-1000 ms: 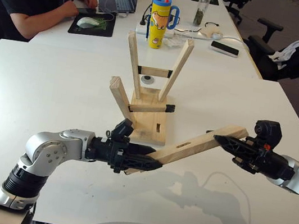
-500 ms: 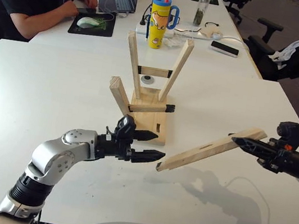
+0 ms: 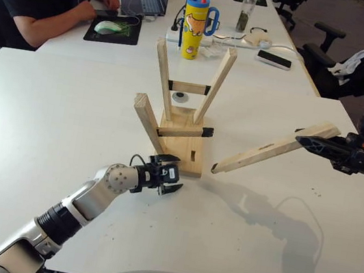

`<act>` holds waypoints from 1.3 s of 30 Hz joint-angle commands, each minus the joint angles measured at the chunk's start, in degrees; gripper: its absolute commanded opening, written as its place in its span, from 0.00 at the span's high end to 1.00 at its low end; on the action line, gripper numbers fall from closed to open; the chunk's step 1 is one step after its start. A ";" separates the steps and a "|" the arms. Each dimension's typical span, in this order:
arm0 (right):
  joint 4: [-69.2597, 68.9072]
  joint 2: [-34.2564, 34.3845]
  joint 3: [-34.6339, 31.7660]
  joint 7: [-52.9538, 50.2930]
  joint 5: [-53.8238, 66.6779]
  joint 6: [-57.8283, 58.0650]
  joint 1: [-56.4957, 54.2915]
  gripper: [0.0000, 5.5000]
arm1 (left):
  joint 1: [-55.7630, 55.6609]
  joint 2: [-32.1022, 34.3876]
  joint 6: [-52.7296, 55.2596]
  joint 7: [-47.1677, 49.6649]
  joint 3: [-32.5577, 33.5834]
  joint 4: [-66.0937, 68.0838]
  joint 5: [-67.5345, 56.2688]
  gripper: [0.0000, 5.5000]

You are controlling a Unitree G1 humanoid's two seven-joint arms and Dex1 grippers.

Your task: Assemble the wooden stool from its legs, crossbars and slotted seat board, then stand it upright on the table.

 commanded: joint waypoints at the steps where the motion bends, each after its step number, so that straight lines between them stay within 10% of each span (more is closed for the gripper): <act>1: 0.88 1.82 1.30 1.18 -1.97 -1.83 -3.51 0.62 | 0.48 2.99 1.14 -3.47 -0.16 3.39 2.82 0.31; 12: 1.64 7.82 2.40 1.30 -4.59 -8.06 -8.44 0.62 | 0.58 12.88 -4.97 -16.25 0.25 8.62 3.83 0.31; 39: 6.72 14.88 14.67 3.46 -20.23 -17.23 -21.89 0.62 | 3.47 8.64 -1.86 -17.18 -0.36 6.15 1.07 0.31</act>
